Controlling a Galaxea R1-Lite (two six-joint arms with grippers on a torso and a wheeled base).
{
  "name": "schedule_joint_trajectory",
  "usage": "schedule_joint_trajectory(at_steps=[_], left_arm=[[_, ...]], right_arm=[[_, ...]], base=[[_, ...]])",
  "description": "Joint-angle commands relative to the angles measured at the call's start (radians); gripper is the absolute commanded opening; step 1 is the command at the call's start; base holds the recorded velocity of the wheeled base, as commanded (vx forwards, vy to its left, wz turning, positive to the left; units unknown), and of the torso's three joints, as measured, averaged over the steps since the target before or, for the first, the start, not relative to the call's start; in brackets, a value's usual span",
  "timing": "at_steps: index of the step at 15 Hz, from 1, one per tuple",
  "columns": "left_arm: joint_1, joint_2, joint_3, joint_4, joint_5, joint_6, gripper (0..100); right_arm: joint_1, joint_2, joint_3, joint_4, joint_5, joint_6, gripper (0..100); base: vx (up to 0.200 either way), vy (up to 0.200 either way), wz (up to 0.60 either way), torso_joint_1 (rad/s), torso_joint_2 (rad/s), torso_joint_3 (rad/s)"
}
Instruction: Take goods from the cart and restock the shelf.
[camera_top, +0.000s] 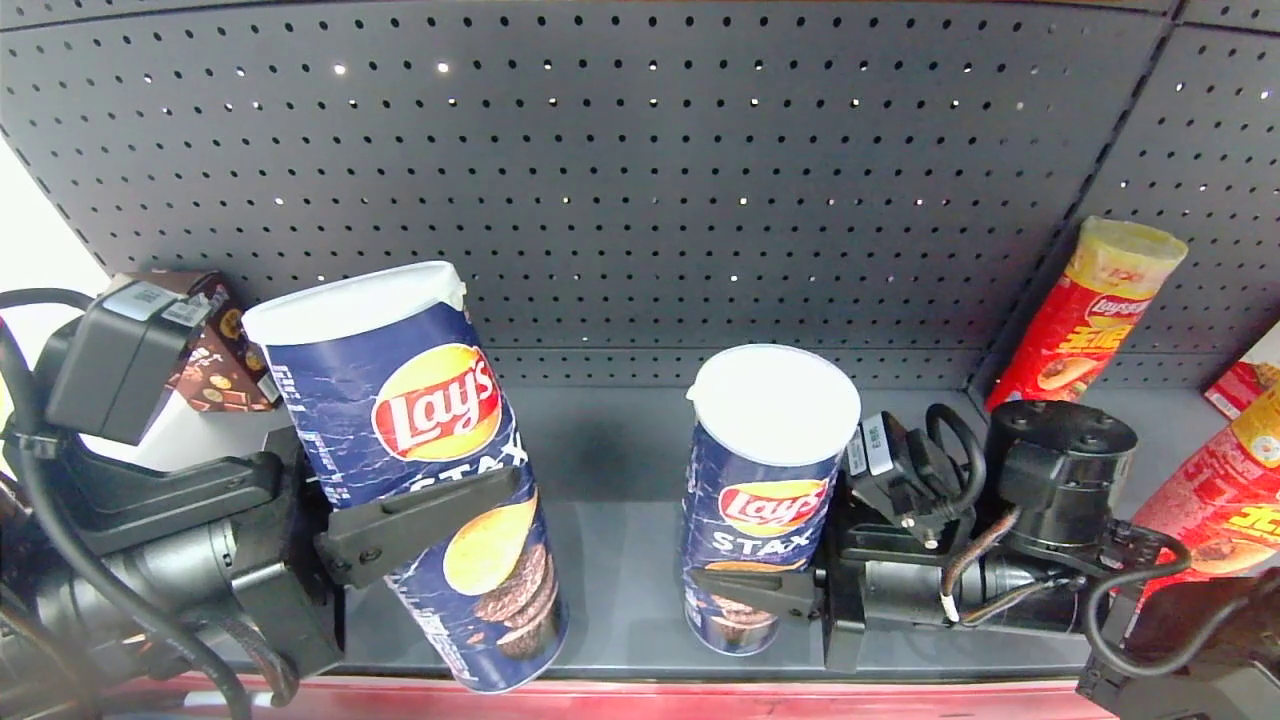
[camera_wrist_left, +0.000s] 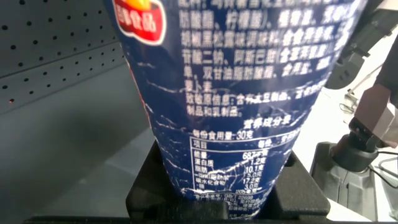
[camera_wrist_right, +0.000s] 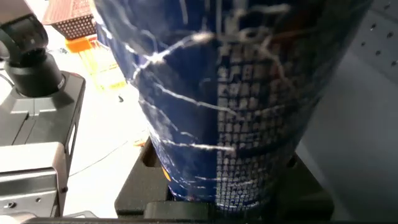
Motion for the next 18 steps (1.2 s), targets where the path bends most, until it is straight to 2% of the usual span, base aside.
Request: schedule_joint_trajectory(at_steps=[1,8,9,11,14,16,18], left_arm=[[0.000,0.003,0.000,-0.001,0.000,-0.001,0],[0.025,0.000,0.003,-0.002,-0.003,-0.001,0],[0.025,0.000,0.002,-0.002,-0.003,-0.001,0],[0.025,0.000,0.003,-0.002,-0.003,0.001,0],[0.025,0.000,0.002,-0.002,-0.003,0.001,0],[0.025,0.000,0.002,-0.002,-0.003,0.001,0],[0.025,0.000,0.002,-0.002,-0.003,0.001,0]], right_arm=[[0.001,0.038,-0.002,-0.005,0.000,-0.001,0],[-0.002,0.104,-0.011,-0.028,0.000,-0.001,0],[-0.001,0.103,-0.008,-0.028,-0.009,-0.002,100],[-0.001,0.097,-0.005,-0.028,-0.063,-0.004,100],[-0.007,0.052,0.007,-0.031,-0.070,-0.004,100],[-0.018,-0.006,0.041,-0.033,-0.074,-0.002,100],[-0.062,-0.118,0.134,-0.033,-0.074,-0.002,100]], base=[[0.000,0.000,0.00,0.000,0.00,0.000],[0.000,0.000,0.00,0.000,0.00,0.000],[0.000,0.000,0.00,0.000,0.00,0.000],[0.000,0.000,0.00,0.000,0.00,0.000],[0.000,0.000,0.00,0.000,0.00,0.000],[0.000,0.000,0.00,0.000,0.00,0.000],[0.000,0.000,0.00,0.000,0.00,0.000]])
